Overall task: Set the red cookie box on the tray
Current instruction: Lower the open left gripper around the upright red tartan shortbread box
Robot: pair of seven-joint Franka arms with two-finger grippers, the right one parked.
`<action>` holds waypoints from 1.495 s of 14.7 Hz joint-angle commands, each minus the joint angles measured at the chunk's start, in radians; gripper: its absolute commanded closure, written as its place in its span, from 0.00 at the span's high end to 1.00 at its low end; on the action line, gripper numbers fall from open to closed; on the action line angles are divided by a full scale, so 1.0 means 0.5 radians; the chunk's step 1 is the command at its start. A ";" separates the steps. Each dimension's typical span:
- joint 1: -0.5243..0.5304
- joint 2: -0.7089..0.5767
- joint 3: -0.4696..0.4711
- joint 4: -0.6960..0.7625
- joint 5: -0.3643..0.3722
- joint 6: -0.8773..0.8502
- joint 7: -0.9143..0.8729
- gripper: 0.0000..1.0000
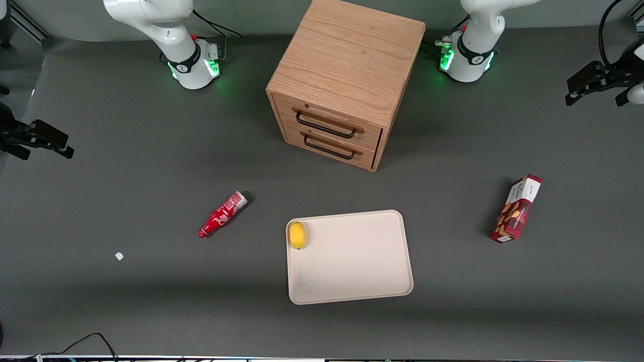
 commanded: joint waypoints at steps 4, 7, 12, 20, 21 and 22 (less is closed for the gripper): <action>0.025 0.042 -0.022 0.044 -0.006 -0.020 0.018 1.00; 0.025 0.149 -0.022 0.032 -0.003 0.041 0.076 1.00; 0.025 0.459 -0.019 -0.096 0.150 0.424 0.456 1.00; 0.028 0.797 -0.004 -0.661 0.350 1.454 0.631 1.00; 0.028 0.837 0.005 -0.747 0.365 1.632 0.643 1.00; 0.025 0.877 0.030 -0.808 0.369 1.777 0.646 1.00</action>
